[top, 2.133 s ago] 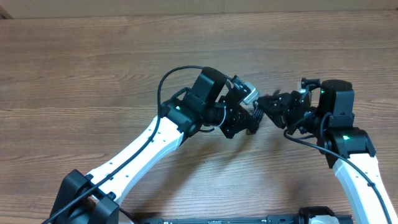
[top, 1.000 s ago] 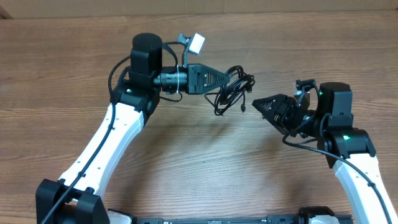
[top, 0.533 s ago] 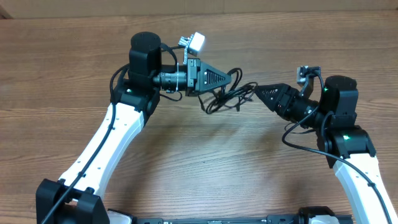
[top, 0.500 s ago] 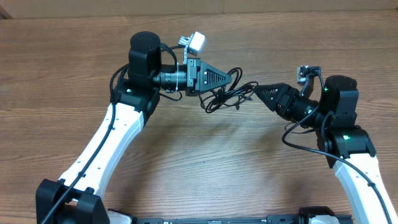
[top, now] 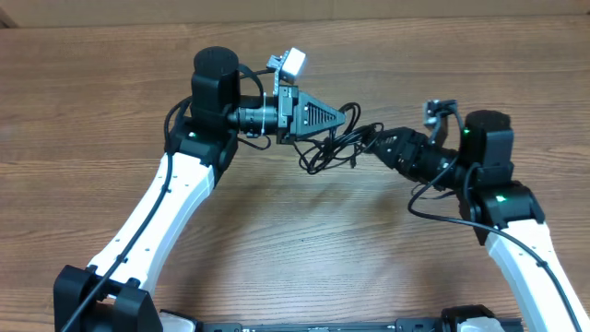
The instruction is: Untangle cables
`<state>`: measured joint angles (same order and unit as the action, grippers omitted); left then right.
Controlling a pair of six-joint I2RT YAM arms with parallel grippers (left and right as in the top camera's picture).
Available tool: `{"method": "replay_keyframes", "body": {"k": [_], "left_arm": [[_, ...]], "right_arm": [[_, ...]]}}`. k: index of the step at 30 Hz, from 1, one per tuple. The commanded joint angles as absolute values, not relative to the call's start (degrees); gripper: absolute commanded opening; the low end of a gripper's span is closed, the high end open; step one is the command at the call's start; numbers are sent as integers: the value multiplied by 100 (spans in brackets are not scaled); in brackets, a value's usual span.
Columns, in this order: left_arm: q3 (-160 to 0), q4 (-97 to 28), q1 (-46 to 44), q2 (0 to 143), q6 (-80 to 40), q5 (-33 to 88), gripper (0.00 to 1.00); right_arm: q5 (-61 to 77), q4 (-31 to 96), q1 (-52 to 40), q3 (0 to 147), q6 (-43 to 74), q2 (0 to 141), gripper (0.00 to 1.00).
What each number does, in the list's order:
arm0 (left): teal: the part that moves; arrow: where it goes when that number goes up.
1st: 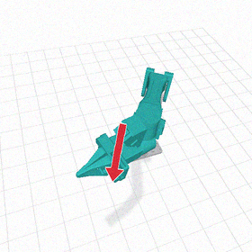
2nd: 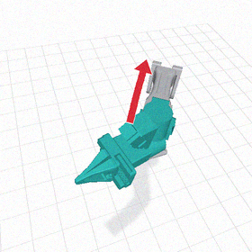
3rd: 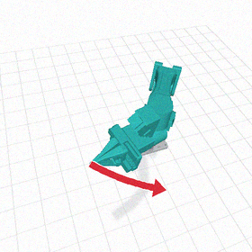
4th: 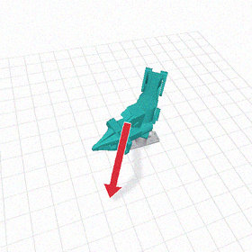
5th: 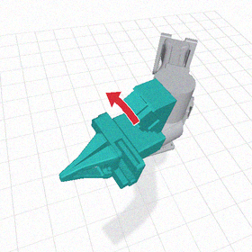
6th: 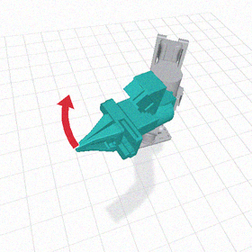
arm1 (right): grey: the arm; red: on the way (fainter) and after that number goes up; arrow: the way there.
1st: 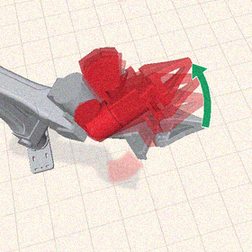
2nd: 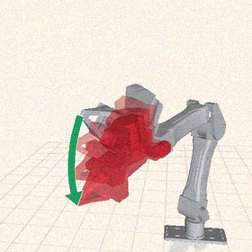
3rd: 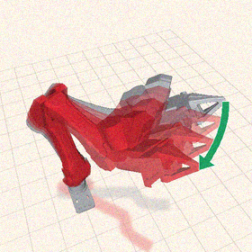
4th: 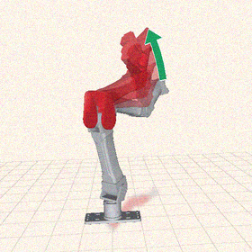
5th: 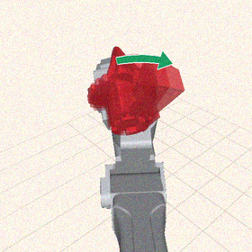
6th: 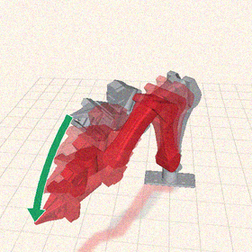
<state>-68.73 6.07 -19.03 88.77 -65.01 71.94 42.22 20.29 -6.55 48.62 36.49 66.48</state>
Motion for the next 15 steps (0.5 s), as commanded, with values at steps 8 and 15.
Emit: {"method": "replay_keyframes", "body": {"k": [8,15], "left_arm": [[-7039,930,-2235,8687,-6825,7478,4],[-7039,1898,-2200,8687,-7240,7900,4]], "right_arm": [[3417,1286,-878,4984,3636,6862,44],[2152,2366,-878,4984,4093,7041,8]]}}
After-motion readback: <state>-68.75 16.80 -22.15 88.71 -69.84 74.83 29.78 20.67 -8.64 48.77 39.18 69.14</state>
